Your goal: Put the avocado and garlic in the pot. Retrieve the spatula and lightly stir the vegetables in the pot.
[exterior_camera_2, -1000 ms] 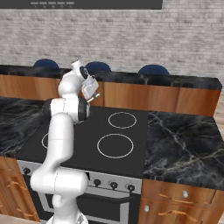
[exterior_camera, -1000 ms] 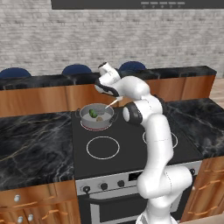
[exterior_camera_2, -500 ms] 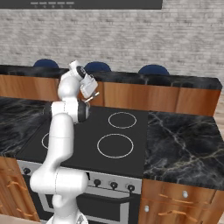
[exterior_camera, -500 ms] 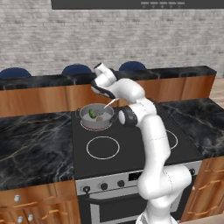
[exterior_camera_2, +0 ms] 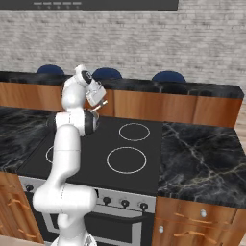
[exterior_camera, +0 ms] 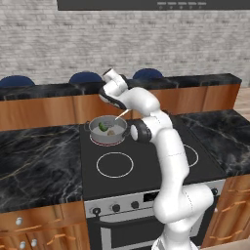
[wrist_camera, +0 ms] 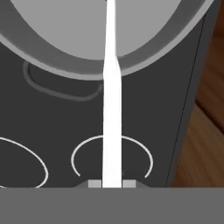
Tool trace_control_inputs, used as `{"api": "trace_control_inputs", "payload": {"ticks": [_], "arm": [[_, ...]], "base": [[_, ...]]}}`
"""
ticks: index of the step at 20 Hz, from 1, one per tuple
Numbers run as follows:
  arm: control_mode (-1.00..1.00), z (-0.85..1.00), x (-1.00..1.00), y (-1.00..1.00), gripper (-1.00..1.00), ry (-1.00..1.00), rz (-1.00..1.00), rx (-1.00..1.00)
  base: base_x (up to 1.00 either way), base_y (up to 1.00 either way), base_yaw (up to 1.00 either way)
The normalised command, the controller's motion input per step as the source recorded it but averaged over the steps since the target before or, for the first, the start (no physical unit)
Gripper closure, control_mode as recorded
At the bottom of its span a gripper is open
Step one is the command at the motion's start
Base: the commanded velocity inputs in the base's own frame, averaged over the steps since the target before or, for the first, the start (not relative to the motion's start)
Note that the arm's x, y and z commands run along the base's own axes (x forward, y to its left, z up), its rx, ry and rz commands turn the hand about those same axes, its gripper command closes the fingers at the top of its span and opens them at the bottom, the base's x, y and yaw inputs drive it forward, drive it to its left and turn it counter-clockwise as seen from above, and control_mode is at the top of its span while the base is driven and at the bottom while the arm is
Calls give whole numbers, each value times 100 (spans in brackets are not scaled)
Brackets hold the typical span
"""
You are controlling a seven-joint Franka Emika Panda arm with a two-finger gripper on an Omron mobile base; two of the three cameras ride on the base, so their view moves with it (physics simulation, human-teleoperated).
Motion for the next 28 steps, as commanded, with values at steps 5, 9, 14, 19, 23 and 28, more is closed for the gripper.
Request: {"api": "trace_control_inputs", "payload": {"ticks": [5,9,14,19,23,28], "arm": [[-100,-1,-48,0,100,0,8,0],[-100,-17,-47,0,100,-3,12,0],[-100,-40,-7,-12,100,-3,8,0],[-100,-12,1,-12,100,0,5,0],[-100,-4,30,-3,100,0,0,-2],[-100,-6,47,-1,100,0,0,-4]], "base": [[0,0,0],[0,0,0],[0,0,0],[0,0,0],[0,0,0],[0,0,0]]}}
